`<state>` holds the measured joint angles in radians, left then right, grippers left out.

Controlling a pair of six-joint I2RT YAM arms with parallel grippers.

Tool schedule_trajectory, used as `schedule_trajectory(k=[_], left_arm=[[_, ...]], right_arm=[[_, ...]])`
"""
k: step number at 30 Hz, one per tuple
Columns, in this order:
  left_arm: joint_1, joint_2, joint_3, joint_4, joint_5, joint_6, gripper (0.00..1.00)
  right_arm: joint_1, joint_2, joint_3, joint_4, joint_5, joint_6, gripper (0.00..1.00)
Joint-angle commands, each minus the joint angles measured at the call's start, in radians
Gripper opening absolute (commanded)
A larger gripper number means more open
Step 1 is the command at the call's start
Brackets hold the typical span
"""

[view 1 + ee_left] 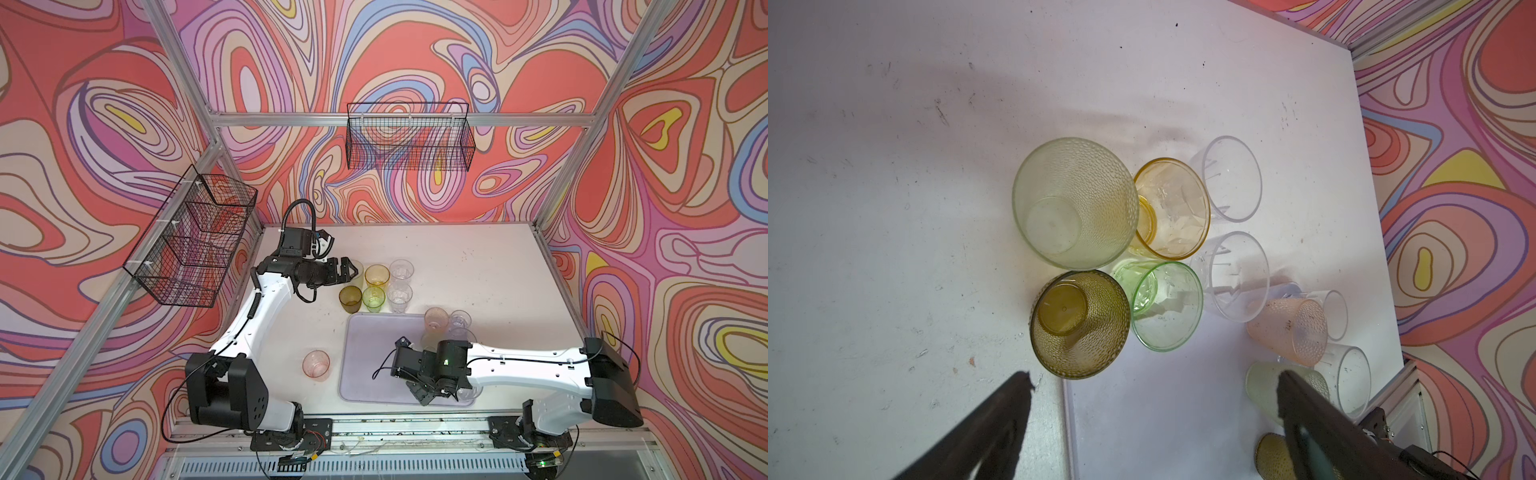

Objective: Place the glasses into the tray
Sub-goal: Place the glass on the tray.

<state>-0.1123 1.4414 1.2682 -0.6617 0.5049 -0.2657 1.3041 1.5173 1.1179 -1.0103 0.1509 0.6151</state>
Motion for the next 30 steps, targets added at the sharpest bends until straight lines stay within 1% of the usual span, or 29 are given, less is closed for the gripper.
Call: schedule_trajectory(k=[1,7,14,21,25,30], left_arm=[[-0.005,-0.012,0.022,-0.010,0.007,0.003,0.95],[-0.005,-0.013,0.022,-0.012,0.004,0.005,0.95],[-0.005,-0.013,0.023,-0.011,0.004,0.005,0.95],[-0.006,-0.010,0.026,-0.015,0.002,0.005,0.95],[-0.007,-0.008,0.026,-0.016,-0.001,0.006,0.95],[-0.005,0.000,0.028,-0.021,-0.003,0.010,0.95]], right_arm=[[0.007,-0.021,-0.006,-0.007,0.012,0.008,0.09],[0.008,-0.027,0.000,-0.011,0.013,0.007,0.12],[0.007,-0.024,0.050,-0.049,0.036,-0.001,0.15],[0.007,-0.023,0.164,-0.127,0.077,-0.020,0.20],[0.007,-0.022,0.229,-0.166,0.130,-0.030,0.24],[-0.005,-0.002,0.307,-0.214,0.189,-0.039,0.26]])
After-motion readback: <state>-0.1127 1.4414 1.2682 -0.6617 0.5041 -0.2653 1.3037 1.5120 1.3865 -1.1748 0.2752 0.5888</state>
